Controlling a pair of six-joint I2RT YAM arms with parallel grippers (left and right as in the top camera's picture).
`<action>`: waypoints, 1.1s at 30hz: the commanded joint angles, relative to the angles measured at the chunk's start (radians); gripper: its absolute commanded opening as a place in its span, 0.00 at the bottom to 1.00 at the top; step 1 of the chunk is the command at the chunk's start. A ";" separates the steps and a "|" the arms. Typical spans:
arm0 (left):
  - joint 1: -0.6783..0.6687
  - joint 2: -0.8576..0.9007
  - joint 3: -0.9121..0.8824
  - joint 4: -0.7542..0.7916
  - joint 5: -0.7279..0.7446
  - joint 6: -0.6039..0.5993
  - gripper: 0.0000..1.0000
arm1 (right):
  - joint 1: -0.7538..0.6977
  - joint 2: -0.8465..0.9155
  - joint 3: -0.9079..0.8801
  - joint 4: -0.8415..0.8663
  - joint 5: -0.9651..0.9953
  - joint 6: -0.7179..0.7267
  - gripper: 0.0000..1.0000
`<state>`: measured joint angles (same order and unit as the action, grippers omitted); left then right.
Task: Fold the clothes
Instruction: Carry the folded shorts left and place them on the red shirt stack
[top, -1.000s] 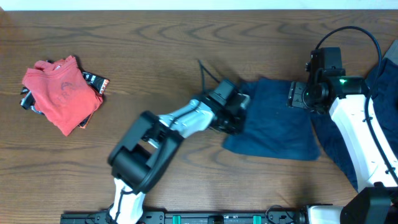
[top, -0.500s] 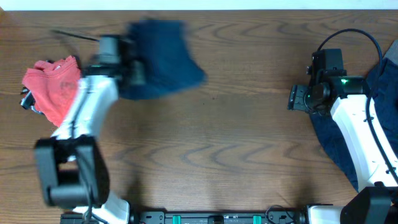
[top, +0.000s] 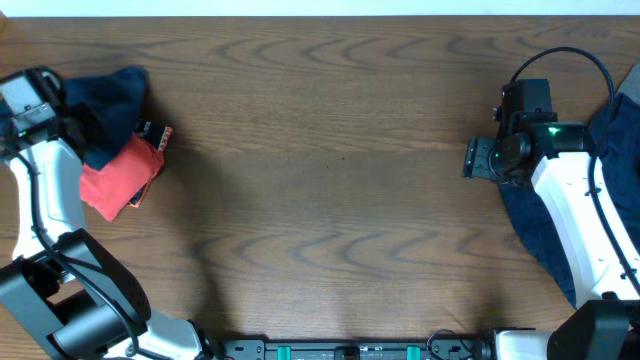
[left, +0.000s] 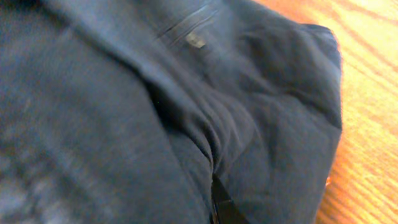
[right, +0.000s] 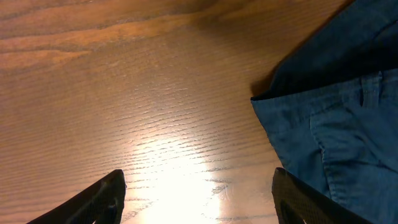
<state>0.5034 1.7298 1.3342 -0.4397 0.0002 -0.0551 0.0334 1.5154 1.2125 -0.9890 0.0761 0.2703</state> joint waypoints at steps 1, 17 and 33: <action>0.013 -0.011 0.013 -0.030 -0.008 -0.084 0.07 | -0.008 0.003 -0.003 0.002 0.002 0.002 0.74; 0.008 -0.083 0.013 -0.241 0.017 -0.392 0.98 | -0.008 0.003 -0.003 0.013 0.002 0.002 0.81; -0.422 -0.160 0.013 -0.304 0.133 -0.365 0.98 | -0.008 0.042 -0.006 0.056 -0.238 -0.026 0.98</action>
<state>0.1940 1.5578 1.3342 -0.7311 0.1154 -0.4377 0.0322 1.5349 1.2110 -0.9409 -0.0765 0.2596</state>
